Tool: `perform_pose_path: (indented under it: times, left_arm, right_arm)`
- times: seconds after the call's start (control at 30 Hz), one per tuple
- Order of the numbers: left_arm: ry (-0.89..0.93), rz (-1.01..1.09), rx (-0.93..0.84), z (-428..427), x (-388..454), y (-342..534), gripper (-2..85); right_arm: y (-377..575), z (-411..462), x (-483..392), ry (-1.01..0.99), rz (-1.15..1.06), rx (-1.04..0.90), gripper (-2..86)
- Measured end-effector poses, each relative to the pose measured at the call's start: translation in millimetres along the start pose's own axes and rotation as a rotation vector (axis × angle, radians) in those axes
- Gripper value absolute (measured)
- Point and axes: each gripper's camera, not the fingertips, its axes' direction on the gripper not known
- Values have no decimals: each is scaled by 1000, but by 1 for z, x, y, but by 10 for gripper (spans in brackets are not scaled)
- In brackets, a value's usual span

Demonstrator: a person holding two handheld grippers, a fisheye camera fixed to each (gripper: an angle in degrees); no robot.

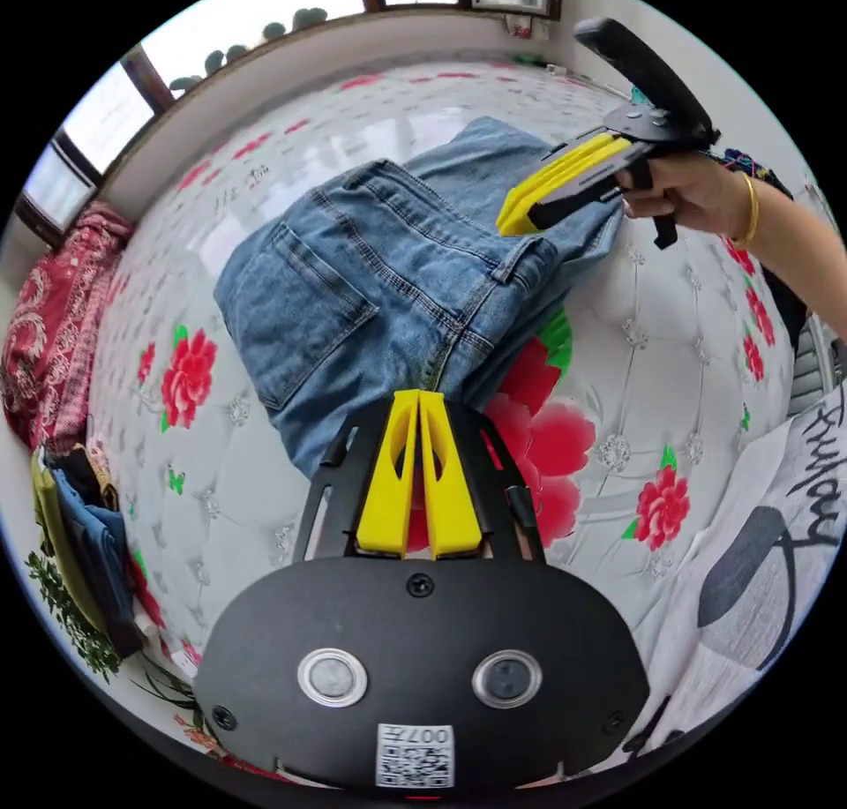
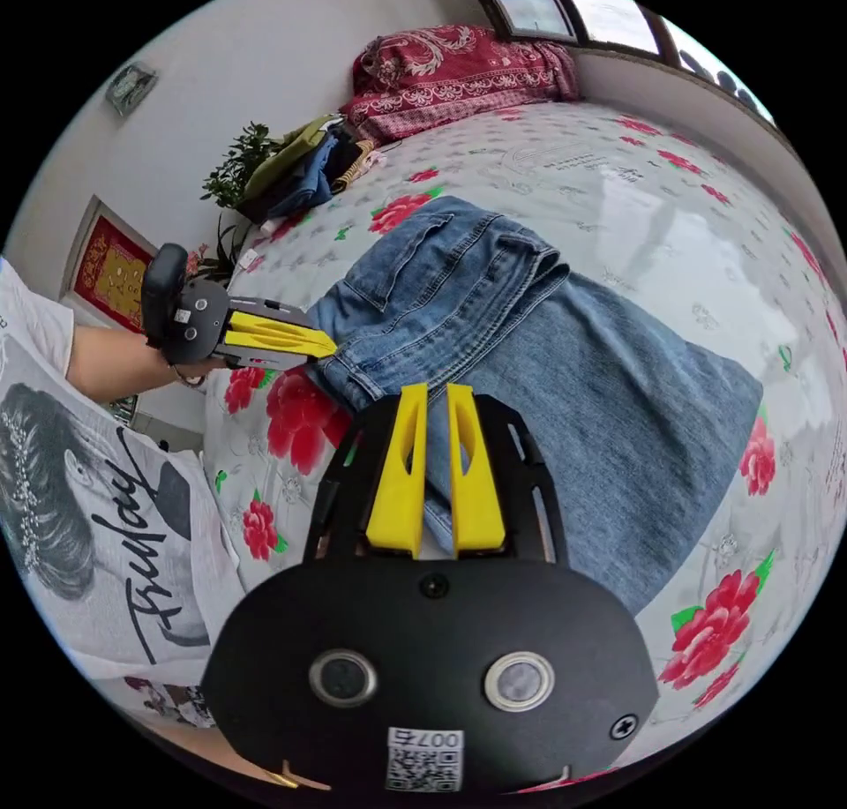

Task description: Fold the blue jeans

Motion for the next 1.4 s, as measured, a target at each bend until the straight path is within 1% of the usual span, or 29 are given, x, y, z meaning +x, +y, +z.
perform_pose_path:
  times: [0.07,0.1,0.13,0.17,0.2,0.27,0.3,0.33,0.37,0.43,0.5,0.63,0.67,0.73,0.87,0.93,1.0,1.17,1.3,1.4]
  left_arm:
    - [-105,49,-9,-13,7,2,-10]
    - [-130,41,16,-21,7,2,-10]
    - [-156,28,87,-38,6,0,-10]
    - [-136,39,159,-55,5,-6,-10]
    - [-113,52,188,-62,5,-11,-10]
    - [-33,64,253,-72,4,-37,-10]
    - [-12,63,271,-72,4,-43,-10]
    - [29,50,301,-68,4,-55,-10]
    - [73,38,303,-61,5,-68,-10]
    - [124,47,279,-44,12,-84,-10]
    - [128,55,223,-26,21,-94,-10]
    - [193,67,75,13,34,-97,-8]
    - [205,82,64,18,36,-94,-7]
    - [169,100,72,18,38,-91,-3]
    - [120,177,118,8,37,-79,35]
    - [132,185,134,1,33,-74,47]
    - [170,165,158,-9,23,-68,53]
    - [247,49,305,-61,-22,-38,38]
    - [261,-58,377,-94,-62,-6,34]
    - [275,-159,382,-108,-94,31,32]
  right_arm:
    - [19,-45,19,32,81,126,52]
    - [26,-58,27,49,112,165,57]
    - [42,-83,48,73,197,231,67]
    - [59,-104,74,77,289,268,74]
    - [68,-112,87,78,326,273,78]
    - [98,-129,135,79,462,236,88]
    - [105,-130,145,61,489,224,89]
    - [115,-128,164,3,529,198,91]
    - [124,-125,180,-78,572,202,92]
    - [127,-118,194,-180,584,196,90]
    - [123,-113,203,-206,578,183,86]
    - [103,-99,224,-261,559,147,64]
    - [97,-94,230,-296,552,127,52]
    - [88,-92,236,-371,550,88,33]
    - [65,-123,218,-349,480,51,7]
    - [47,-140,202,-341,461,25,3]
    - [23,-159,178,-333,403,12,2]
    - [-77,-188,90,-244,202,-62,3]
    - [-142,-169,45,-293,178,-78,7]
    - [-188,-119,9,-319,178,-109,14]
